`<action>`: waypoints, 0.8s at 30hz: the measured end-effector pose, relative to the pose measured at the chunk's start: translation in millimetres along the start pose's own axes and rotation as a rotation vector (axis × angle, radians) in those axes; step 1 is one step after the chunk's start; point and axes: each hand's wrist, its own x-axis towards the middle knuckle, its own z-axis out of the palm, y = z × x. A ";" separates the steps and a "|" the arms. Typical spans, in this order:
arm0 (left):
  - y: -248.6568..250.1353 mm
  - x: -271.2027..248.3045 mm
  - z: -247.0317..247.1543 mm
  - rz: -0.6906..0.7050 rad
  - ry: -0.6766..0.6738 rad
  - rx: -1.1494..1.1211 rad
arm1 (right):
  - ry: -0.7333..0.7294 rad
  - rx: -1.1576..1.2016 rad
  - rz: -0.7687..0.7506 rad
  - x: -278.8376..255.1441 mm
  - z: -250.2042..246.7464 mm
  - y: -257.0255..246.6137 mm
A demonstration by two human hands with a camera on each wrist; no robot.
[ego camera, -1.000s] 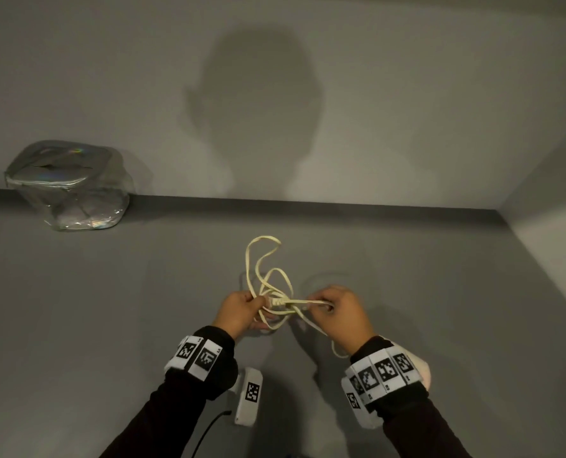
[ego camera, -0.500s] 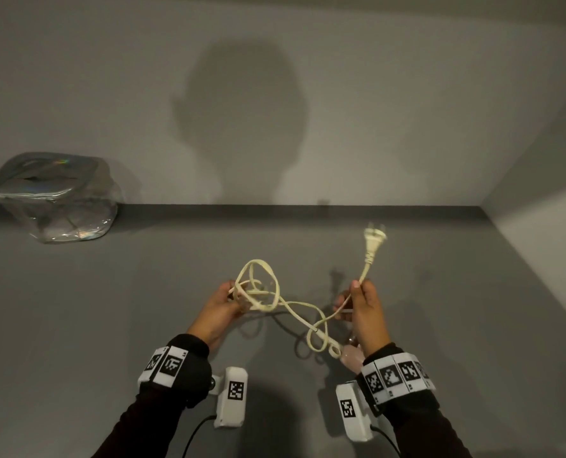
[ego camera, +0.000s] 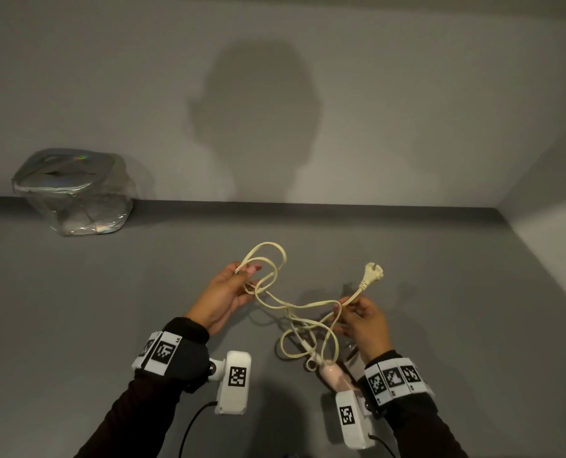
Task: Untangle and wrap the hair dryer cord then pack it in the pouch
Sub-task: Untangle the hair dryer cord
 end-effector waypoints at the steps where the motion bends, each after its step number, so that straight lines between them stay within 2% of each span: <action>1: 1.5 0.3 -0.7 -0.013 0.012 -0.007 | -0.012 0.007 -0.002 -0.4 0.8 -1.4; 6: 1.3 5.2 -11.1 -0.111 0.111 -0.104 | -0.181 0.170 0.045 0.2 4.6 -13.3; 9: -1.3 4.3 -9.3 -0.142 0.030 -0.217 | -0.249 0.266 0.109 1.0 13.8 -19.1; 12: 1.0 0.0 10.7 -0.138 -0.095 -0.244 | -0.227 0.259 0.128 4.3 31.8 -16.2; 14: 4.2 -0.6 25.9 -0.125 -0.143 -0.265 | -0.193 0.335 0.259 4.8 45.7 -14.5; 16: 9.7 1.9 38.2 -0.121 -0.182 -0.317 | -0.274 0.293 0.348 2.2 55.7 -13.8; 20: 19.4 8.4 53.3 -0.129 -0.240 -0.374 | -0.561 0.099 0.369 -8.0 61.9 -12.0; 24: 22.6 19.0 46.4 -0.059 -0.140 -0.365 | -0.602 0.074 0.368 -11.5 55.3 -14.5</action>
